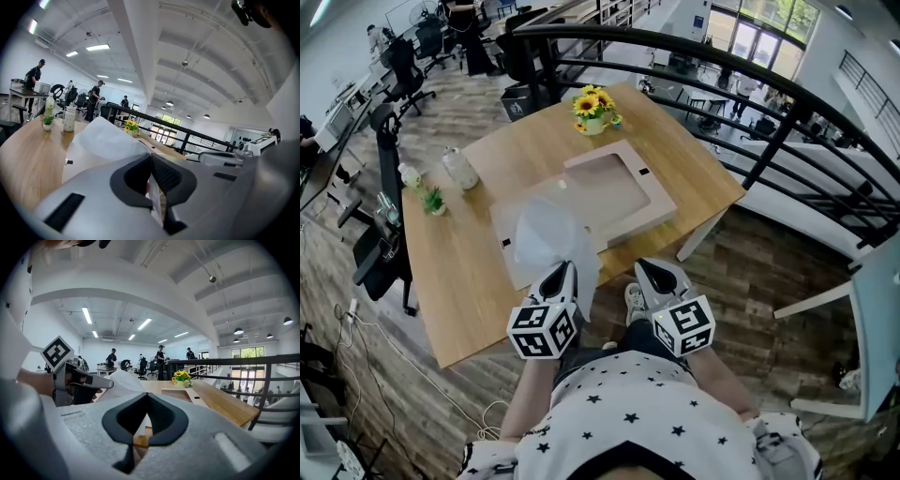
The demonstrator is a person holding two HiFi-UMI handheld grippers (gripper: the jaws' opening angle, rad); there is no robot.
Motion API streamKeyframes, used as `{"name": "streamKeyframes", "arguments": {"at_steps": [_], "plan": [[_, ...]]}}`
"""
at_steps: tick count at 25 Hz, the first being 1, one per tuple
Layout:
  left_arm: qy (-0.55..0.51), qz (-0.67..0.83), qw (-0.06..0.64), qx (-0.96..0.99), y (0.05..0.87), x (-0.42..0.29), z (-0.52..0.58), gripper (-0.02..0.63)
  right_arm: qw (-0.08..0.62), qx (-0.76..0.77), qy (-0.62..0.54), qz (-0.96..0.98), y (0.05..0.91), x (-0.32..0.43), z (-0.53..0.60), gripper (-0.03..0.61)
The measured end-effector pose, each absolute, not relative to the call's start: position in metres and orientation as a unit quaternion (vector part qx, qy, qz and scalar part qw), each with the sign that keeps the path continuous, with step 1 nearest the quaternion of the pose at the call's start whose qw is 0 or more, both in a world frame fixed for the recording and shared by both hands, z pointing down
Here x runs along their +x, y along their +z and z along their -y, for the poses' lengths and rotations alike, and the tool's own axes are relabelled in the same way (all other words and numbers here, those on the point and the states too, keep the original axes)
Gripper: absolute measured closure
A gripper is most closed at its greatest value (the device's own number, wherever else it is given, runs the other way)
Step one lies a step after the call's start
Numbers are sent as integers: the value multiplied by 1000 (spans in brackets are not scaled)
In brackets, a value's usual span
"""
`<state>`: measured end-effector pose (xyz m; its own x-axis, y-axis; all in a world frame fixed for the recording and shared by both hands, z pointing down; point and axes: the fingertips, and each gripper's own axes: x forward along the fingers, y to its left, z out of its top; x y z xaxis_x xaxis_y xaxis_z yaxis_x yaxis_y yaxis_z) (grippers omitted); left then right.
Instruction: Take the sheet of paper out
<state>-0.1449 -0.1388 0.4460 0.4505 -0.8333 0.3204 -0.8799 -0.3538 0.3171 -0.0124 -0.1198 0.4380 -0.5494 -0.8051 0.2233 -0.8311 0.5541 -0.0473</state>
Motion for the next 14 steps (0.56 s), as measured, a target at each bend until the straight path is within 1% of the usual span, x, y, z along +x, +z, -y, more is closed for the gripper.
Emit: {"name": "streamKeyframes", "arguments": {"at_steps": [14], "plan": [[51,525,230,818,449,-142,146,607,90,464,79,878,444,-9,128,572]]}}
